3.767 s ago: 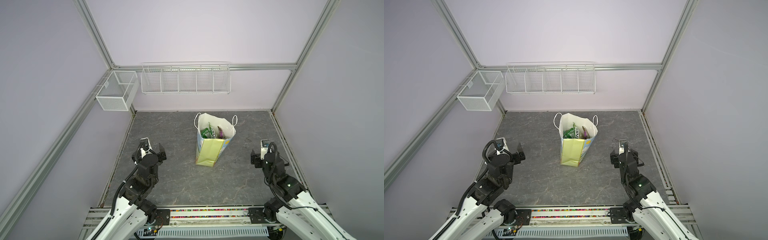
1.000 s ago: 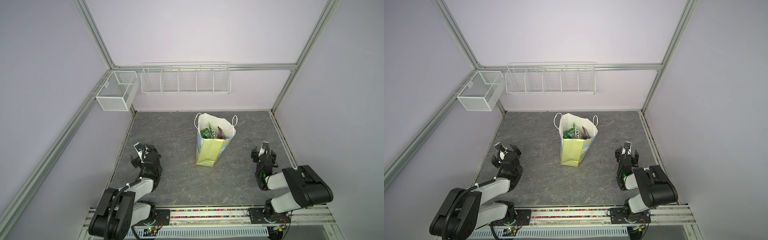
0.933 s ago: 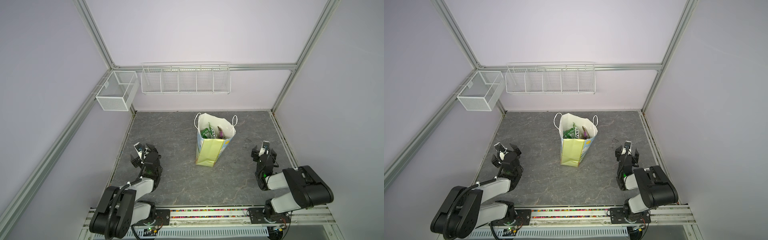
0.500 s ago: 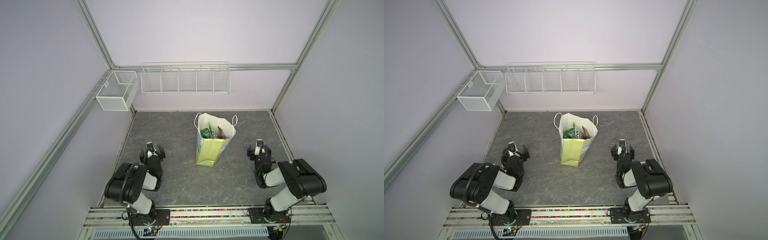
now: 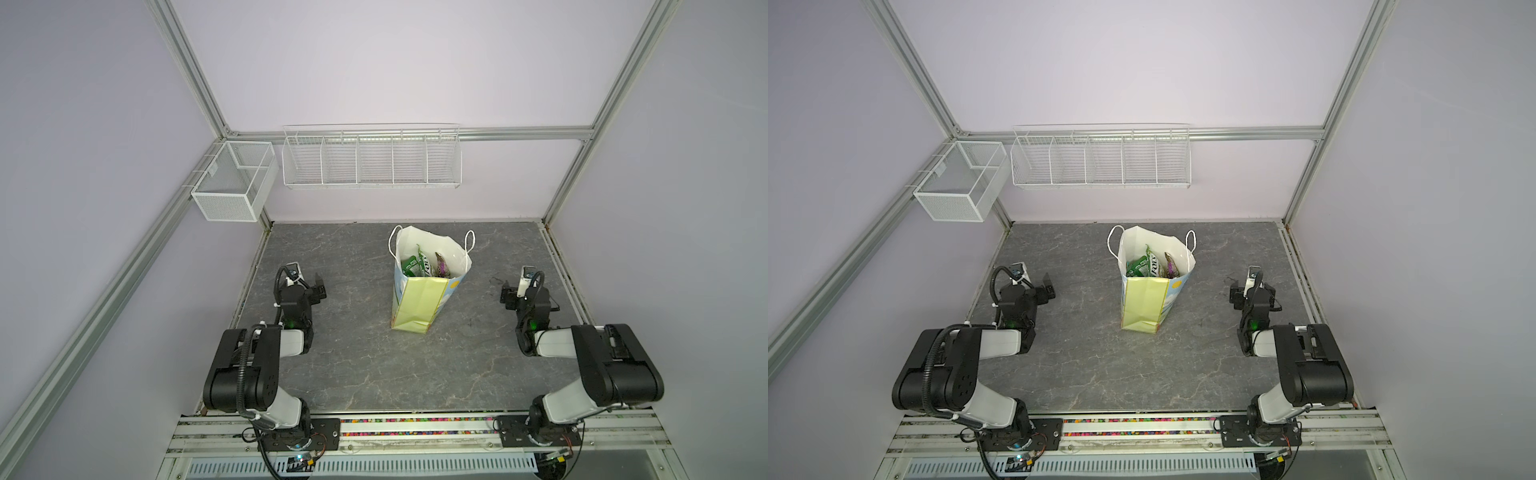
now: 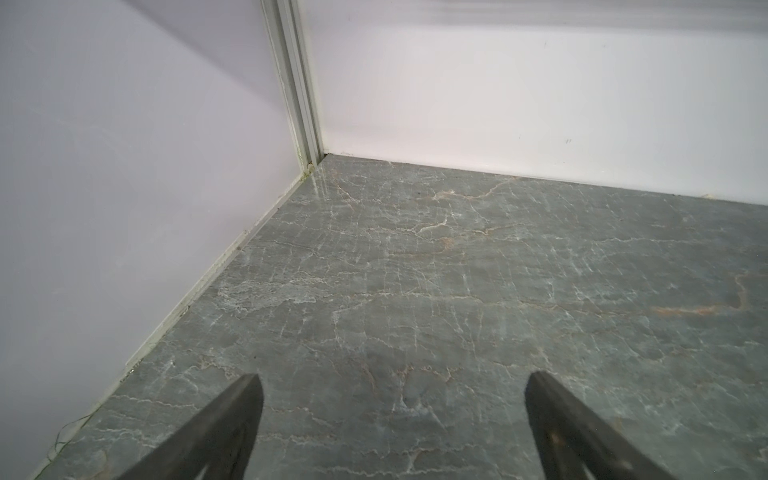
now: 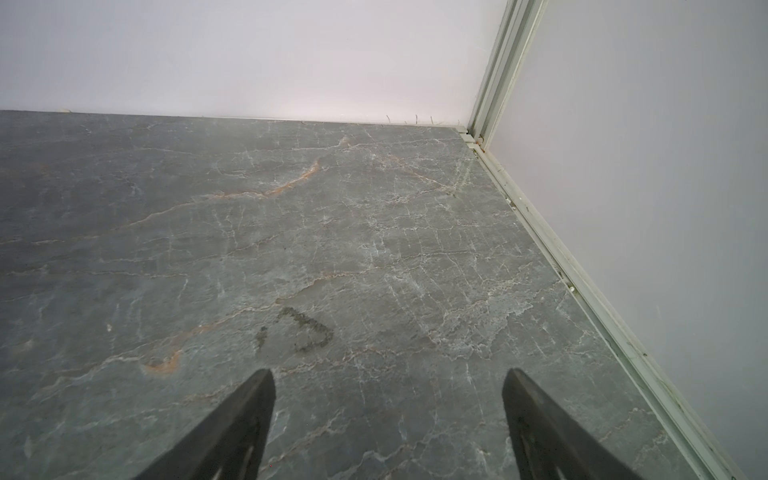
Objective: Place the snacks into the paper bag
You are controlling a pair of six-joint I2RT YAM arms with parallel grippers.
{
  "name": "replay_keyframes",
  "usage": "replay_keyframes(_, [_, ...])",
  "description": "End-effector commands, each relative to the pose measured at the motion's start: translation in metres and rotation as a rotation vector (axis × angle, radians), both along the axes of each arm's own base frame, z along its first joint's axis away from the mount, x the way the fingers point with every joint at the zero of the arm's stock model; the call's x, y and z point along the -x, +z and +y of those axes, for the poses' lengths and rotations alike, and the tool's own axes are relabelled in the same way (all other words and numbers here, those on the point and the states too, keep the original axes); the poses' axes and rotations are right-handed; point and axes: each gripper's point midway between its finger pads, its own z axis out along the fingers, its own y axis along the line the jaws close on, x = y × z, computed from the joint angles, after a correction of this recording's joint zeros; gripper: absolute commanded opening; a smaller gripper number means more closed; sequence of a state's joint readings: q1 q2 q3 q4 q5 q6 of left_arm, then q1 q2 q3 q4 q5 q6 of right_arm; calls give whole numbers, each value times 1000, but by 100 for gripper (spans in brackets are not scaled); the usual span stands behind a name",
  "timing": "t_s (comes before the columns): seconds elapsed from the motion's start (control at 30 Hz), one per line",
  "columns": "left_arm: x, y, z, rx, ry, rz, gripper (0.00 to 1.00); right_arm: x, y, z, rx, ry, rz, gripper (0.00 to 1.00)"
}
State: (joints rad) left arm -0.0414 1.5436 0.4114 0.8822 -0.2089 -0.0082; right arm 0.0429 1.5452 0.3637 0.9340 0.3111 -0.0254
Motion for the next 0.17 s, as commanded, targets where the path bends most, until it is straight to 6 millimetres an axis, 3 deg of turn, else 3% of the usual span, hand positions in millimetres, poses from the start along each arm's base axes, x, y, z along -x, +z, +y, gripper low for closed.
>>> replay_keyframes(0.0, [2, -6, -4, 12, -24, 11, 99, 0, -1, 3, -19, 14, 5, 89])
replay_keyframes(0.13, [2, -6, -6, 9, -33, 13, 99, 0, 0, 3, -21, 15, 1, 89])
